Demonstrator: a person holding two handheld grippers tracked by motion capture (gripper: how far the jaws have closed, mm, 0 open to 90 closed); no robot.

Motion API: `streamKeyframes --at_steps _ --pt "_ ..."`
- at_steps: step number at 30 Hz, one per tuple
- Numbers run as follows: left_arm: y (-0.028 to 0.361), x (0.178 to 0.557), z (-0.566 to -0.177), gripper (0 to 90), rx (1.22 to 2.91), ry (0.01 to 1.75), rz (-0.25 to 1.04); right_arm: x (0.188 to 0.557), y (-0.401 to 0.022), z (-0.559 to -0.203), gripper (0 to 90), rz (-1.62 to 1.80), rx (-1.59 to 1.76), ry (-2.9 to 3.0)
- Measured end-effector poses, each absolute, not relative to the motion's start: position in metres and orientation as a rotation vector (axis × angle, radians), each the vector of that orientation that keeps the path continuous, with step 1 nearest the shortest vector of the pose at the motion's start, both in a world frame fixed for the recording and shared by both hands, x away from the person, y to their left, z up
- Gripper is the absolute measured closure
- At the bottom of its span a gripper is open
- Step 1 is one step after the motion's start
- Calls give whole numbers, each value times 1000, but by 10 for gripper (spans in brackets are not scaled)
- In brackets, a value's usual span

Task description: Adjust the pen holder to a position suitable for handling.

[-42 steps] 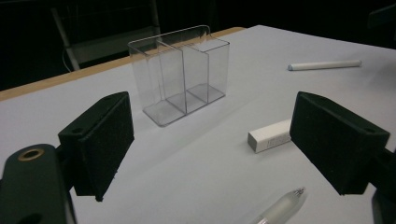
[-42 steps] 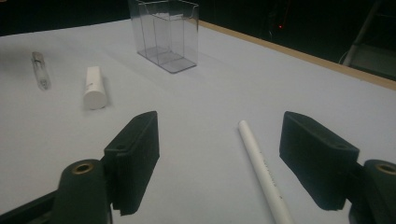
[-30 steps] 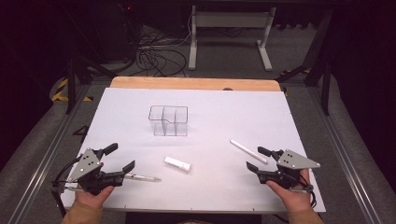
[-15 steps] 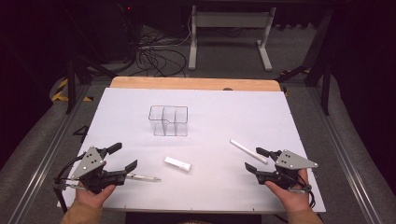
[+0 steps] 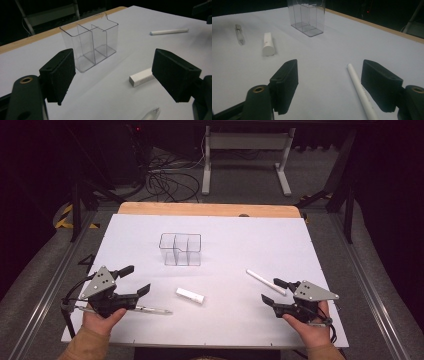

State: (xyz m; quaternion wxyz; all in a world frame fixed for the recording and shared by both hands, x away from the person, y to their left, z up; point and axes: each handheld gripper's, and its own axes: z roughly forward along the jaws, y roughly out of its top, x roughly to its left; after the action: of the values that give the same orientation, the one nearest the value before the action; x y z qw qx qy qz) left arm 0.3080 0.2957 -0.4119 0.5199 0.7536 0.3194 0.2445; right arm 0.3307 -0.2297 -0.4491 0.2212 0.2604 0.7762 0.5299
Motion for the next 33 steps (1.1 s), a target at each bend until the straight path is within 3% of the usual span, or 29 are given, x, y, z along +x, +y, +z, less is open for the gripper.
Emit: streamKeyframes --at_steps 15,23,33 --pt "289 325 -401 204 1844 728 593 331 -228 -451 302 1456 721 2159" --pt "288 334 -396 237 1838 761 504 331 -228 -451 301 1460 724 2161" --pt "280 347 -387 260 1933 709 543 330 -227 -451 301 1459 722 2165"
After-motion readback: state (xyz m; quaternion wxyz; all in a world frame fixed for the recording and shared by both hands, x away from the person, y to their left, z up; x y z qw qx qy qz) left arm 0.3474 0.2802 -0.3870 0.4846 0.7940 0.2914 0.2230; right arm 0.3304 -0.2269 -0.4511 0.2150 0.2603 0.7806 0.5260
